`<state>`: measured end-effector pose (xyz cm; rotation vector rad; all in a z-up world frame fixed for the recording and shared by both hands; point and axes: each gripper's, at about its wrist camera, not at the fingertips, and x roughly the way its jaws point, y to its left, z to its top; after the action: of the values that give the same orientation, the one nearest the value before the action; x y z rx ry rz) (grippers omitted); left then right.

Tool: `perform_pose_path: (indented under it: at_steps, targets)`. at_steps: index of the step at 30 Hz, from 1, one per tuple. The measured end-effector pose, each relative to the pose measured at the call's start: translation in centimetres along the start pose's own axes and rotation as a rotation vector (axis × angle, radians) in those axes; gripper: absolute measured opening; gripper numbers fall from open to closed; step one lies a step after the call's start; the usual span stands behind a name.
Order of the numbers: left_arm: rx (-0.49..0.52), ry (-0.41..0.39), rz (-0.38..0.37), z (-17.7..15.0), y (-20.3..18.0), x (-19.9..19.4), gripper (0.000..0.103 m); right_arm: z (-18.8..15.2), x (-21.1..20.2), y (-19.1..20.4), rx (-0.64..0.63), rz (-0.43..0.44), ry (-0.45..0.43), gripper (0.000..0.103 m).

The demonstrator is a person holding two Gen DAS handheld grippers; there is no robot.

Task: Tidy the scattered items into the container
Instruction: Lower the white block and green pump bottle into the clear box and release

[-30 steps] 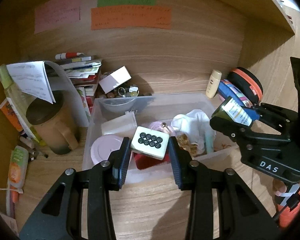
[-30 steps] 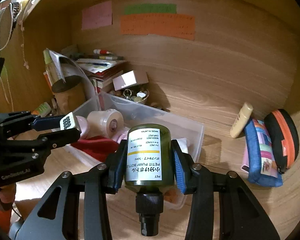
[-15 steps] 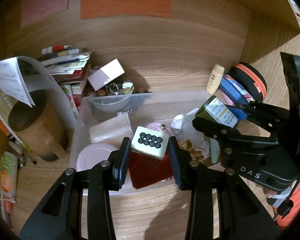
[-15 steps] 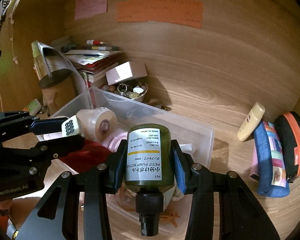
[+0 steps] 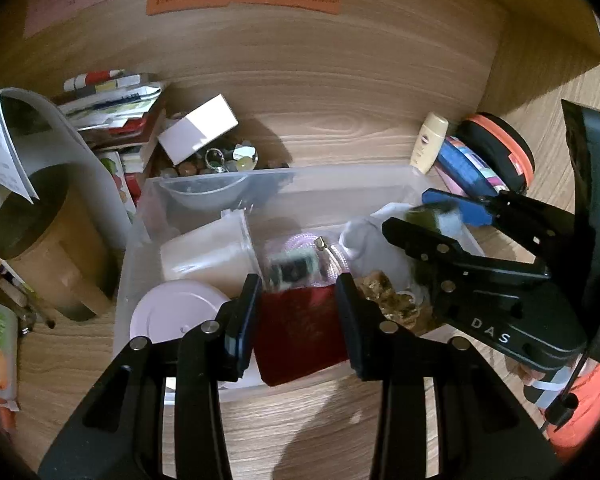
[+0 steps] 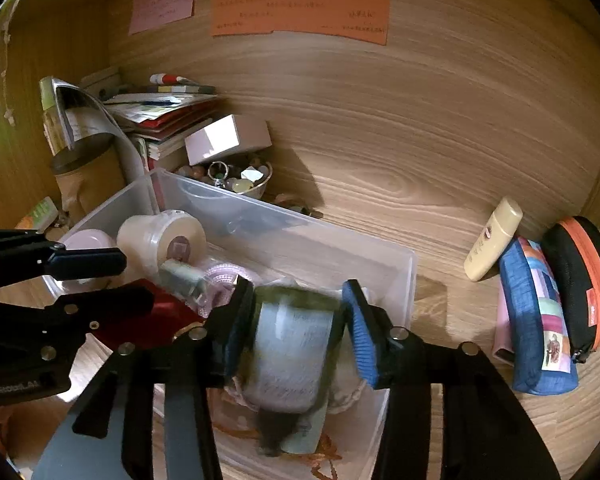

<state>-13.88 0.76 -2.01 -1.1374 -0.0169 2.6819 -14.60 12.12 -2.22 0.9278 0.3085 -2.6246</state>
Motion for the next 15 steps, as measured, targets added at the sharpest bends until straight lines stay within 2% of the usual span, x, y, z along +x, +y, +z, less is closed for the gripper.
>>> perform_pose_path:
  at_steps: [4,7,9,12,13,15]
  targets:
    - [0.008,-0.007,-0.004,-0.1,-0.1,-0.2,0.038,0.1,-0.3,0.0,-0.006,-0.014,-0.006,0.047]
    - [0.008,-0.012,-0.004,-0.1,-0.2,-0.5,0.041,0.2,-1.0,0.0,-0.008,-0.035,-0.022,0.059]
    - [0.011,-0.019,-0.001,-0.1,-0.3,-0.9,0.042,0.3,-1.5,0.2,-0.012,-0.048,-0.033,0.061]
    - [0.013,-0.041,0.010,-0.4,-0.5,-2.0,0.053,0.4,-2.3,0.2,-0.006,-0.045,-0.034,0.062]
    - [0.014,-0.051,0.015,-0.5,-0.6,-2.5,0.055,0.3,-2.6,0.2,-0.001,-0.042,-0.032,0.067]
    - [0.019,-0.063,0.026,-0.8,-0.7,-3.3,0.056,0.2,-3.4,0.1,0.015,-0.041,-0.035,0.071]
